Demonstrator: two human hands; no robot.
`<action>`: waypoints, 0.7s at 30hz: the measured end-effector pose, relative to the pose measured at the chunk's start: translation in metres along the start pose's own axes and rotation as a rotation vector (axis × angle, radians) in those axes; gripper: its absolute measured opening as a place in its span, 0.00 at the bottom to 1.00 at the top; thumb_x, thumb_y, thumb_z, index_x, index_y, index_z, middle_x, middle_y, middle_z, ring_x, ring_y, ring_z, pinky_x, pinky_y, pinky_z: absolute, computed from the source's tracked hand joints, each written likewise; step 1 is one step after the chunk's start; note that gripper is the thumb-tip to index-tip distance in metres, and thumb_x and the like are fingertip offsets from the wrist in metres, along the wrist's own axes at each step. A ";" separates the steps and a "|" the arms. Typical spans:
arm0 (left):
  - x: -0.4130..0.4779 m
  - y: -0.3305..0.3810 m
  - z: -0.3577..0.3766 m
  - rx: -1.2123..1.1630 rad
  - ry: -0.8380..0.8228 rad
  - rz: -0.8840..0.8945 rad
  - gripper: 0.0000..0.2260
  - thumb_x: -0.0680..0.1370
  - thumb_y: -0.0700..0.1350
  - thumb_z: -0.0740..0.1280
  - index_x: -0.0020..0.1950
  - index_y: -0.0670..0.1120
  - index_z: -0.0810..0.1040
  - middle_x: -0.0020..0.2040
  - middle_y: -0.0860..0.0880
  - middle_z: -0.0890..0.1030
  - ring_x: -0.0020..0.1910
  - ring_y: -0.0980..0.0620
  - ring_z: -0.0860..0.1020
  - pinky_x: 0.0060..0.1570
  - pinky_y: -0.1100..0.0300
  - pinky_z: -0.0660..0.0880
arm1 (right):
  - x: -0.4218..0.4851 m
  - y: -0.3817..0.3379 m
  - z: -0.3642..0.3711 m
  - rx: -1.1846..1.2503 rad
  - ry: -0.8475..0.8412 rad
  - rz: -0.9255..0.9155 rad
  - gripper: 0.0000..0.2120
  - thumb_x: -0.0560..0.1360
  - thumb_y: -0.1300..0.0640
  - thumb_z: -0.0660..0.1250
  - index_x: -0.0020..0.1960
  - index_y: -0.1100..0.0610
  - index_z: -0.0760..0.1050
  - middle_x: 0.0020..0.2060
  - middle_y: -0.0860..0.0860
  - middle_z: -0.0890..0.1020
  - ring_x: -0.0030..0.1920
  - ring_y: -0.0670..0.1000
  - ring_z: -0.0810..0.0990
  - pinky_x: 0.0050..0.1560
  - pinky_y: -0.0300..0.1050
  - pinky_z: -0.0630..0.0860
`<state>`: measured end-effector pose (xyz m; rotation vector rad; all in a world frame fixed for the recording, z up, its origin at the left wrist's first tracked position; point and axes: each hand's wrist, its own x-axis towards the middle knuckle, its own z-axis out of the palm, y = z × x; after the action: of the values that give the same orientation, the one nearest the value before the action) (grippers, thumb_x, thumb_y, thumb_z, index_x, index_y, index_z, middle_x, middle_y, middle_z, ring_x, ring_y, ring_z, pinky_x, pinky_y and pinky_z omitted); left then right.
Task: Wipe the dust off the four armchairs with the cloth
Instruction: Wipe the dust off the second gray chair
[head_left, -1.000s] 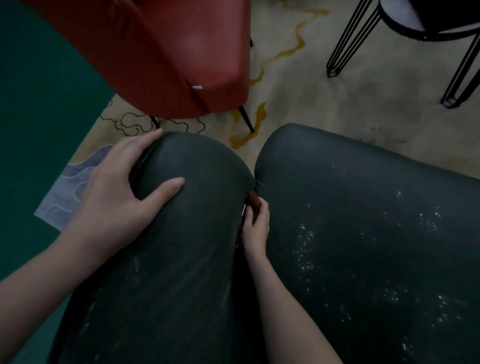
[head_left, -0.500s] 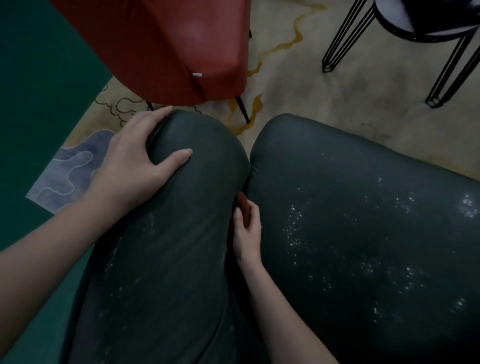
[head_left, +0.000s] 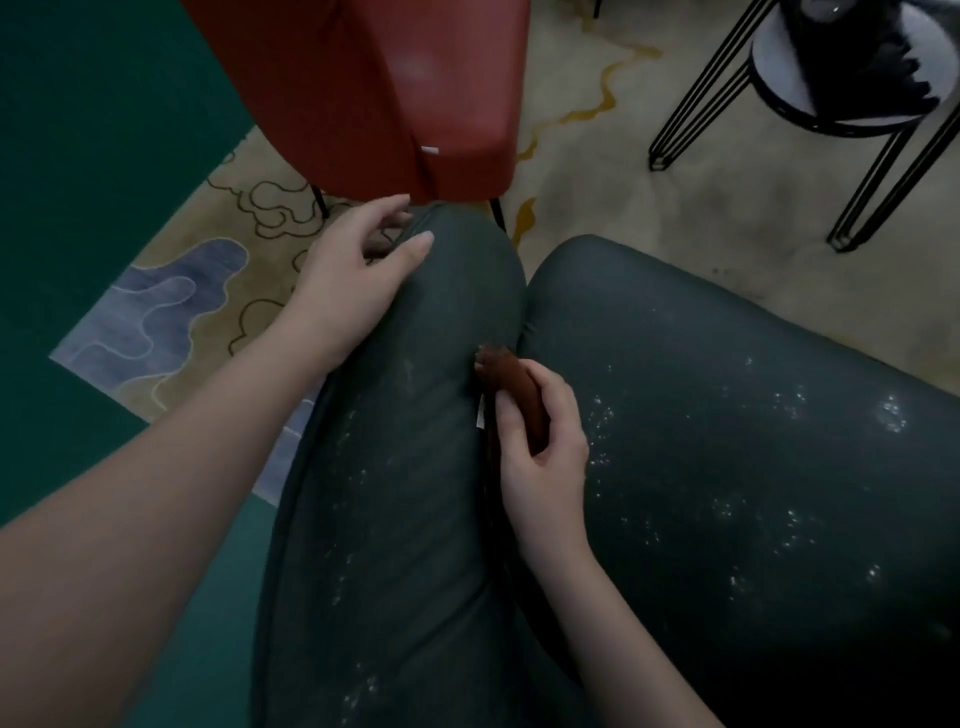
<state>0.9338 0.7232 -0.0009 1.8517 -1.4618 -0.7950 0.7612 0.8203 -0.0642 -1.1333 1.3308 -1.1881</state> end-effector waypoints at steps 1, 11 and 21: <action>-0.006 -0.002 -0.004 -0.045 0.008 -0.020 0.21 0.79 0.50 0.67 0.71 0.47 0.73 0.65 0.49 0.77 0.62 0.54 0.76 0.65 0.55 0.73 | -0.002 -0.007 0.002 -0.031 -0.021 -0.053 0.12 0.78 0.59 0.66 0.58 0.46 0.75 0.55 0.48 0.78 0.57 0.42 0.76 0.58 0.30 0.69; -0.140 -0.031 -0.021 -0.264 0.078 -0.163 0.16 0.78 0.46 0.67 0.67 0.51 0.76 0.63 0.55 0.76 0.63 0.57 0.75 0.61 0.59 0.73 | 0.017 -0.035 0.026 -0.400 -0.154 -0.303 0.13 0.78 0.58 0.65 0.61 0.56 0.77 0.57 0.50 0.75 0.56 0.46 0.75 0.58 0.29 0.68; -0.178 -0.039 -0.021 -0.367 0.165 -0.169 0.16 0.76 0.46 0.64 0.63 0.51 0.78 0.62 0.53 0.77 0.63 0.58 0.75 0.59 0.65 0.73 | 0.035 -0.052 0.037 -0.552 -0.300 -0.471 0.13 0.76 0.61 0.67 0.60 0.58 0.78 0.57 0.52 0.76 0.56 0.49 0.75 0.57 0.36 0.72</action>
<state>0.9378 0.9062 -0.0068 1.7243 -0.9905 -0.8995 0.7973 0.7783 -0.0164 -2.0236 1.2210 -0.9297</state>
